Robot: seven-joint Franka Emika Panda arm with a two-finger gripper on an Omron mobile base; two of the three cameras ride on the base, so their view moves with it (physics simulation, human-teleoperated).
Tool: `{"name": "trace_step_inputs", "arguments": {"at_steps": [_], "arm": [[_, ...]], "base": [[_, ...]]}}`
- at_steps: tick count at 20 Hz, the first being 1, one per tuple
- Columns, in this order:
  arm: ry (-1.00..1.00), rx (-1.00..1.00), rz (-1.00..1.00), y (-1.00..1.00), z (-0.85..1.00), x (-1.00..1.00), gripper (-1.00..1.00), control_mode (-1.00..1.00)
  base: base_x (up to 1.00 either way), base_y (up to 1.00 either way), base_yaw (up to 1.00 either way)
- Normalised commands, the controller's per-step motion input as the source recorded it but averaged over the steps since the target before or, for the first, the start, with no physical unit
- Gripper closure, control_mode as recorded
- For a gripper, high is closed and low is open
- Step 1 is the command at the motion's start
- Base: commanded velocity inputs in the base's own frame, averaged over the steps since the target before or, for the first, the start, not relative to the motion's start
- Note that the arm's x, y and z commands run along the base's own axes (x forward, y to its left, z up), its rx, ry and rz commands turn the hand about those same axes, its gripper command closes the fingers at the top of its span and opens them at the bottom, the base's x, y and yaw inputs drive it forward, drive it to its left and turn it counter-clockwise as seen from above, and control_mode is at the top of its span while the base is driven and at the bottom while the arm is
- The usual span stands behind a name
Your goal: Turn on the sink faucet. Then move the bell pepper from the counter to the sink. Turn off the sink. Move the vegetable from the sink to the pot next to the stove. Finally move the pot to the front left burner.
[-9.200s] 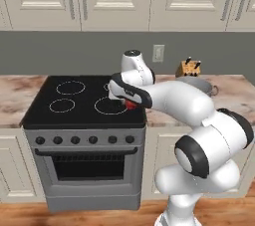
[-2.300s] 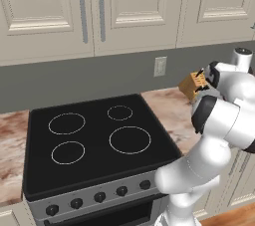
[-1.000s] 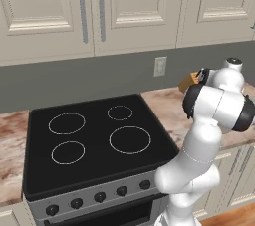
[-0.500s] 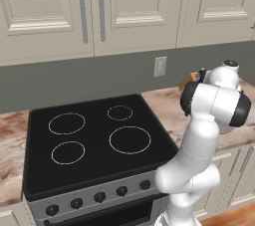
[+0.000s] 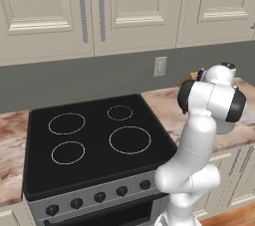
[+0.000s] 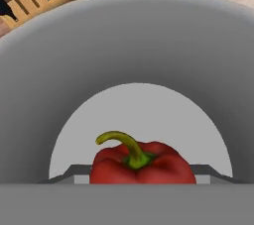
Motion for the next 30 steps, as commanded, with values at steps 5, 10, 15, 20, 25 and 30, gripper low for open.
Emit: {"name": "trace_step_inputs", "arguments": {"at_steps": [5,10,15,20,25,30], "arm": [[0.00,0.02,0.01,-0.06,-0.12,0.13,1.00,-1.00],[0.00,0.01,0.01,-0.05,-0.12,0.14,1.00,-1.00],[0.00,0.00,0.01,-0.04,-0.13,0.14,1.00,-1.00],[0.00,0.00,0.01,-0.01,-0.12,0.01,-1.00,-1.00],[0.00,0.00,0.00,0.00,-0.02,-0.15,-1.00,-1.00],[0.00,0.00,0.00,0.00,0.00,-0.30,-1.00,-1.00]], "base": [[0.00,0.00,0.00],[0.00,0.00,0.00],[0.00,0.00,0.00],[0.00,0.00,0.00],[0.00,0.00,0.00],[0.00,0.00,0.00]]}}
